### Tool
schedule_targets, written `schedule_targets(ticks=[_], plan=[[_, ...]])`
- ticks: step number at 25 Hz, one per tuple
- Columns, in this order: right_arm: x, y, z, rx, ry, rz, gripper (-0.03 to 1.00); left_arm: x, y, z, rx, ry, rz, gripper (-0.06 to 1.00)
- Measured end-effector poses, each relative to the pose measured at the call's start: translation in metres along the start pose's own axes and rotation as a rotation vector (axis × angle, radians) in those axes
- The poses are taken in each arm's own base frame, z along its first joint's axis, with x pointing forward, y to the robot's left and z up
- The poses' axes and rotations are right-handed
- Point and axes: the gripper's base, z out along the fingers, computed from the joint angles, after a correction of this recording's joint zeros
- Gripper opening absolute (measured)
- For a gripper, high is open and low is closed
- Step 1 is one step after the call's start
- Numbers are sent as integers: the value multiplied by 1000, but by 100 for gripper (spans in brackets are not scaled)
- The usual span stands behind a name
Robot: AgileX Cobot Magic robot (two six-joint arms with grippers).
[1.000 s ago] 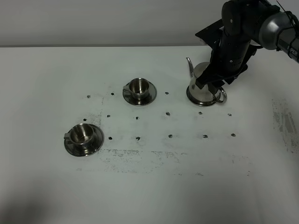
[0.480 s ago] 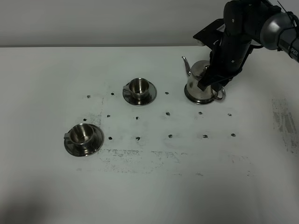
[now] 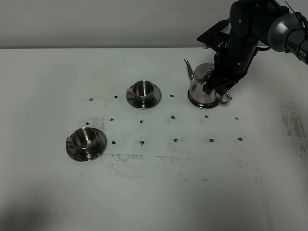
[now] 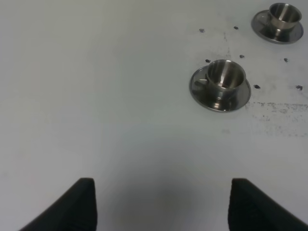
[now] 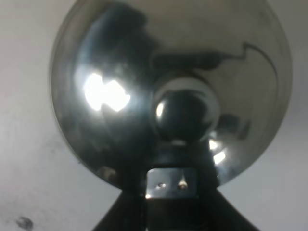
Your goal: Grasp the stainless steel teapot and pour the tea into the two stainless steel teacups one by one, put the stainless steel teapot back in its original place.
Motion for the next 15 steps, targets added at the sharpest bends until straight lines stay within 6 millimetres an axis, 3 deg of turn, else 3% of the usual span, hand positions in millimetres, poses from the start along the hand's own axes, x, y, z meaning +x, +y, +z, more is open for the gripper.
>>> schedule_targets(ticks=[9, 15], plan=[[4, 2, -42, 11, -47, 3, 21, 0, 0, 0, 0, 0, 0, 56], [2, 9, -49, 2, -63, -24, 21, 0, 0, 0, 0, 0, 0, 56]])
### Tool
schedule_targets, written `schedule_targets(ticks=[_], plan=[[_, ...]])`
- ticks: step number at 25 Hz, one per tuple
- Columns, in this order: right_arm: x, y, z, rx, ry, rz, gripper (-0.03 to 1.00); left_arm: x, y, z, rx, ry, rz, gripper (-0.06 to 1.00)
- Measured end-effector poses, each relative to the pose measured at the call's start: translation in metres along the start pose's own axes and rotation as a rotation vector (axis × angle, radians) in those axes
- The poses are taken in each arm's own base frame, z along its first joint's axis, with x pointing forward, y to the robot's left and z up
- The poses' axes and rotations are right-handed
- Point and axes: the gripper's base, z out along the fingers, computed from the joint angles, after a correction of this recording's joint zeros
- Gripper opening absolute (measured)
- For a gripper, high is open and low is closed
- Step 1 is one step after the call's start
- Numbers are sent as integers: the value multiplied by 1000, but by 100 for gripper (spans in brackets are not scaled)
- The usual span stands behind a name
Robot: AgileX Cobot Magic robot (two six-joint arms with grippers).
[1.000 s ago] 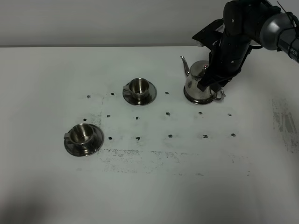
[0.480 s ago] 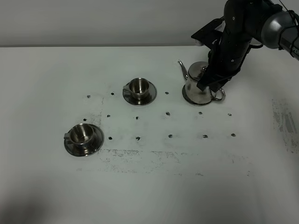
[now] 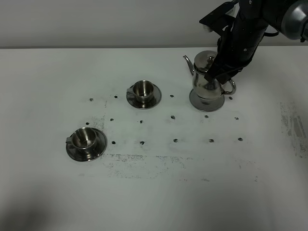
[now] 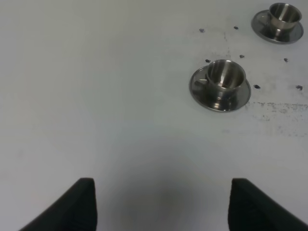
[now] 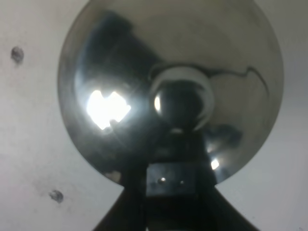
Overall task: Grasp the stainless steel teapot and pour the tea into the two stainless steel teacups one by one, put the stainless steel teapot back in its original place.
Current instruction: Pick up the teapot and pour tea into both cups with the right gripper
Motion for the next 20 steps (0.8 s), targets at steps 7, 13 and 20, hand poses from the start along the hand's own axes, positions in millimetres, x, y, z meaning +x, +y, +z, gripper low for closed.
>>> schedule_targets(ticks=[7, 13, 20], plan=[[-16, 43, -16, -6, -43, -212, 21, 0, 0, 0, 0, 0, 0, 56], [-35, 87, -34, 6, -90, -422, 21, 0, 0, 0, 0, 0, 0, 56], [-44, 133, -39, -5, -111, -679, 21, 0, 0, 0, 0, 0, 0, 56]])
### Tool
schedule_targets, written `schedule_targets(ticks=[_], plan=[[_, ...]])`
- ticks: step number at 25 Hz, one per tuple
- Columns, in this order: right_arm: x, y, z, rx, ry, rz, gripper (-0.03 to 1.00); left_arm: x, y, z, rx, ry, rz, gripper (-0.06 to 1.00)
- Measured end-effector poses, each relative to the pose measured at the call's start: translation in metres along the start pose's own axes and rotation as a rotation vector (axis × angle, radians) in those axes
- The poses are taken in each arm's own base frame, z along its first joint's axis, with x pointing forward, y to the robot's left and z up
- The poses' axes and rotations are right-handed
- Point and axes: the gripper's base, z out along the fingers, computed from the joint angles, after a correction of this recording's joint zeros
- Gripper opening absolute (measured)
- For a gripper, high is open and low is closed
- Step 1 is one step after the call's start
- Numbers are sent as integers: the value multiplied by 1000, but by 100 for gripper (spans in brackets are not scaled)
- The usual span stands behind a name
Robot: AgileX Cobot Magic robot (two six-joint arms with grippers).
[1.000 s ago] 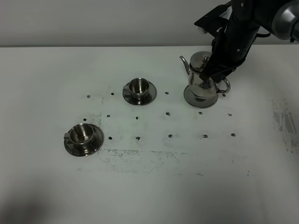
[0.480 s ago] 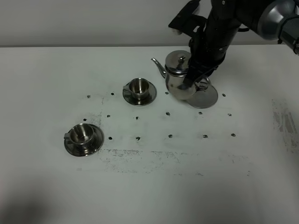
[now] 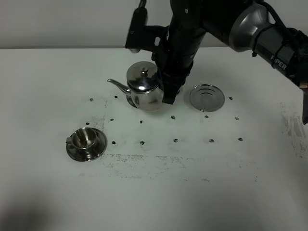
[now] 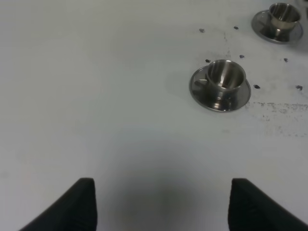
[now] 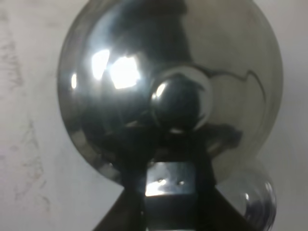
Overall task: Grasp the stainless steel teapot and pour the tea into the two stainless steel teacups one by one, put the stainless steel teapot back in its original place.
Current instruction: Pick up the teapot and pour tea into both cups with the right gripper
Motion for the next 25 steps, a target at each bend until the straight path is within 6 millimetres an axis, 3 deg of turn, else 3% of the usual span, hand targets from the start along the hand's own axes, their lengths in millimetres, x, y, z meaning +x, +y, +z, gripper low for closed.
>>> schedule_targets(ticks=[13, 25], plan=[[-33, 36, -1, 61, 58, -247, 20, 0, 0, 0, 0, 0, 0, 56], [-54, 63, 23, 77, 133, -372, 20, 0, 0, 0, 0, 0, 0, 56]])
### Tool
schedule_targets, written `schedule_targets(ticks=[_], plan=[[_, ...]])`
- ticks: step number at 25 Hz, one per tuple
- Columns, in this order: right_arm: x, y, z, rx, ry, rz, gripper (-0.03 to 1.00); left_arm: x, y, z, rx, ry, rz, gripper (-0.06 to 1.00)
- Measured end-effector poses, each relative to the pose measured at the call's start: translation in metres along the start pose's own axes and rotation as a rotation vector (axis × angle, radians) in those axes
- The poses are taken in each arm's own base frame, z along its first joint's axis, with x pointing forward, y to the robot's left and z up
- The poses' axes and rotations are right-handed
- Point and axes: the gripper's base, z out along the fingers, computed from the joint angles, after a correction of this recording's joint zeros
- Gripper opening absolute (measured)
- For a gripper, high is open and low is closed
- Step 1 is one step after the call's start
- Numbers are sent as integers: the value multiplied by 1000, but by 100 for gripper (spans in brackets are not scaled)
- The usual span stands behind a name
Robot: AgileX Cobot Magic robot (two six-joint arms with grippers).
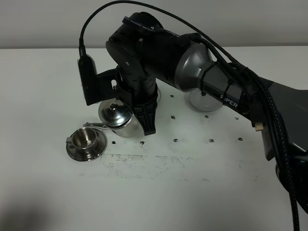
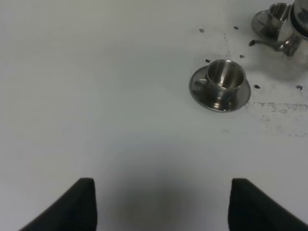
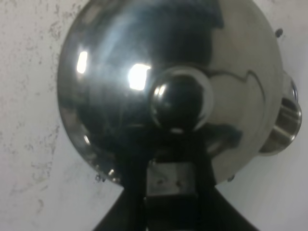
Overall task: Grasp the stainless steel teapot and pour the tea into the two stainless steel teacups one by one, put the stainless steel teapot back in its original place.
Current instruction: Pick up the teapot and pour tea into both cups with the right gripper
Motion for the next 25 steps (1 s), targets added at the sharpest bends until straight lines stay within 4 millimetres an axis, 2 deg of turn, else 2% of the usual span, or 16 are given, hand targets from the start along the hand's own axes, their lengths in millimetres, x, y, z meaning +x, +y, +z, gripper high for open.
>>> schedule_targets(ticks=[15, 25], plan=[[-15, 8, 20, 48, 108, -102, 20, 0, 0, 0, 0, 0, 0, 56], [-18, 8, 18, 93, 147, -124, 20, 0, 0, 0, 0, 0, 0, 56]])
